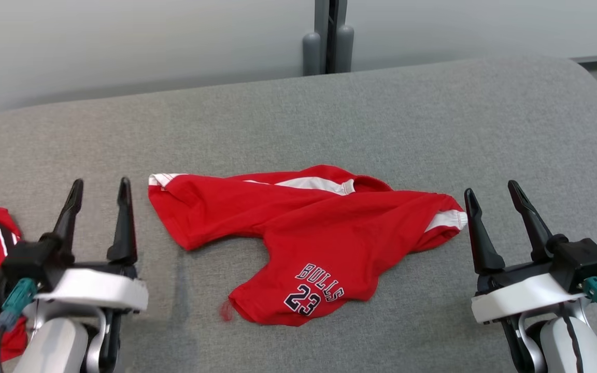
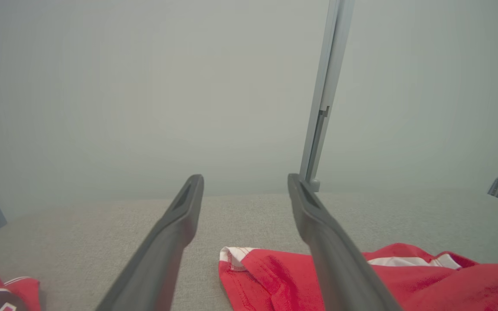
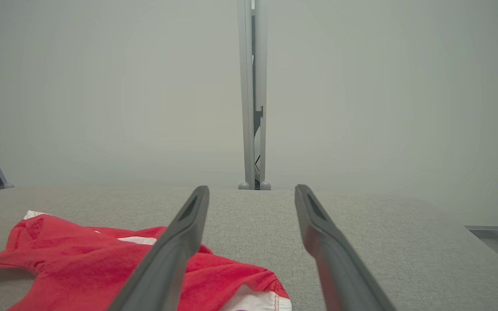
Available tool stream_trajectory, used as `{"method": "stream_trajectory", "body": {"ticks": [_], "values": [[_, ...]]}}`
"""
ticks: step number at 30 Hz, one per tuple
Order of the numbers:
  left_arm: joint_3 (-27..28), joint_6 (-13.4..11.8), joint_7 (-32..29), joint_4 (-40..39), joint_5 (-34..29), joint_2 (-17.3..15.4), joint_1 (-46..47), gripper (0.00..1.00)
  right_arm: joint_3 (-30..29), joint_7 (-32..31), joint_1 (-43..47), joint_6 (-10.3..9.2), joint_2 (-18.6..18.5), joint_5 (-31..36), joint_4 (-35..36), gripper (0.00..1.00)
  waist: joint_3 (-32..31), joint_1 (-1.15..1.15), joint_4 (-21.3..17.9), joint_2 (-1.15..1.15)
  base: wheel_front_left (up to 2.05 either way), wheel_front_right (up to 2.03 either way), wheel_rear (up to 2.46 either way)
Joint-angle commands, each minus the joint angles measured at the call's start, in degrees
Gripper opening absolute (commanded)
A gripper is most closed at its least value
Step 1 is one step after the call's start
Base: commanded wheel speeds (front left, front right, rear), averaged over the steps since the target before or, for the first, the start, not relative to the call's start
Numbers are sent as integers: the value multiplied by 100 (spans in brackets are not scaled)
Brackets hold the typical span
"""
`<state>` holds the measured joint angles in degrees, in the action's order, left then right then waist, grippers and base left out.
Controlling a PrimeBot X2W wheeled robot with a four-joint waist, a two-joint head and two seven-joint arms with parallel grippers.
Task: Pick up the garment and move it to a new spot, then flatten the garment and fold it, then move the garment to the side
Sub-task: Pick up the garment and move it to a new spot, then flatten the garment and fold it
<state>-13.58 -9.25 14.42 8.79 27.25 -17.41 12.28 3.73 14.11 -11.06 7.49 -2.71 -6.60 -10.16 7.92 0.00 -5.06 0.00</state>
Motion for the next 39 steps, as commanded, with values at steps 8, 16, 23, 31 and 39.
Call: {"method": "stream_trajectory", "body": {"ticks": [8,16,23,31,39], "values": [[21,-139,-120,-776,77,-169,-751,100,-83,-149,304,1,-51,122,97,100,-315,0,121,0,0,0,0],[44,-241,-254,-1094,150,-263,-1209,100,-141,-349,606,1,-119,122,282,100,-547,0,160,0,0,0,0],[-10,-333,-336,-1178,155,-272,-1441,100,-223,-482,863,1,-124,120,471,100,-690,0,147,0,0,0,0],[13,-395,-378,-1174,215,-282,-1518,100,-308,-565,981,1,-104,93,664,100,-677,0,141,0,0,0,0],[-14,-404,-419,-1166,234,-307,-1435,100,-313,-565,936,1,-77,101,703,100,-630,0,154,0,0,0,0]]}}
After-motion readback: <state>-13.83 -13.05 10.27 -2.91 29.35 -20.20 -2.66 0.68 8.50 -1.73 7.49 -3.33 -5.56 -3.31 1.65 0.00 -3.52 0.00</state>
